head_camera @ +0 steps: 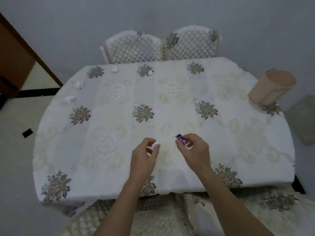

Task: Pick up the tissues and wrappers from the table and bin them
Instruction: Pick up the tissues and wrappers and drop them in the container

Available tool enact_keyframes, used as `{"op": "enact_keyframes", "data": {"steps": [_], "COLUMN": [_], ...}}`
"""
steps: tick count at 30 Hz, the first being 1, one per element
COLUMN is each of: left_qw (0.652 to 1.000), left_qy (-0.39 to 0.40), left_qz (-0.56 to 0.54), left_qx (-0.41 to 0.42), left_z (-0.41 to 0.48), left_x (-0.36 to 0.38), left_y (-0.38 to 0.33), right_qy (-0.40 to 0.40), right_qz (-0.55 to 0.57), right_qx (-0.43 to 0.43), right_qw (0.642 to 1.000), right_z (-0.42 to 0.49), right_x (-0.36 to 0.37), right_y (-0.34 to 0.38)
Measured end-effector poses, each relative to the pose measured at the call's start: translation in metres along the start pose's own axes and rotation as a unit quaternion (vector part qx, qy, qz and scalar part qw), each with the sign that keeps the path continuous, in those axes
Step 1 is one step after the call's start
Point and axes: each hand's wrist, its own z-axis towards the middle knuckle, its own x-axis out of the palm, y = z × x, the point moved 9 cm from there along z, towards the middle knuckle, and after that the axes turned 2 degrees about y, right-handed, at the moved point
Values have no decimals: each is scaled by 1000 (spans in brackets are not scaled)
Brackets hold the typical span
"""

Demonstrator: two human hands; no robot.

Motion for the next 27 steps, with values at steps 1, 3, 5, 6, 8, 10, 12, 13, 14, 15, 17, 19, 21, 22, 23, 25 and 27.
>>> {"op": "enact_keyframes", "data": {"steps": [1,3,5,6,8,10,12,13,14,15,17,19,21,22,23,25,27], "left_qw": [1000,999,999,998,998,997,997,996,996,995,991,985,978,974,970,960,948], "left_qy": [-3,-11,-16,-18,-20,-17,-10,-5,2,11,36,69,100,114,128,161,199], "left_qz": [-3,-7,-12,-13,-13,-9,-4,-7,-11,-15,-20,-25,-32,-38,-45,-53,-58], "left_qx": [9,32,47,53,64,71,82,87,93,103,130,156,180,191,201,222,240], "left_z": [-1,-5,-8,-10,-14,-17,-21,-23,-25,-27,-33,-40,-50,-56,-62,-78,-97], "left_x": [-2,-8,-13,-15,-17,-16,-13,-11,-8,-5,4,16,27,34,40,57,75], "left_y": [-10,-30,-47,-54,-65,-74,-83,-86,-89,-94,-105,-116,-124,-128,-133,-141,-150], "right_qy": [-10,-31,-44,-49,-62,-78,-91,-99,-108,-120,-152,-182,-210,-223,-235,-257,-283], "right_qz": [4,15,24,27,27,26,24,22,19,17,10,-5,-24,-36,-48,-71,-84], "right_qx": [-1,-6,-15,-20,-26,-27,-26,-24,-20,-16,-5,14,33,42,50,73,98], "right_qw": [1000,999,999,998,997,996,995,995,994,993,988,983,977,973,970,961,950], "right_z": [1,1,-1,-2,-6,-10,-16,-20,-25,-31,-45,-62,-85,-98,-111,-140,-172], "right_x": [-6,-21,-33,-39,-50,-61,-72,-77,-84,-91,-108,-125,-140,-148,-156,-172,-189], "right_y": [7,22,34,39,45,48,50,51,51,51,50,46,41,38,34,27,18]}}
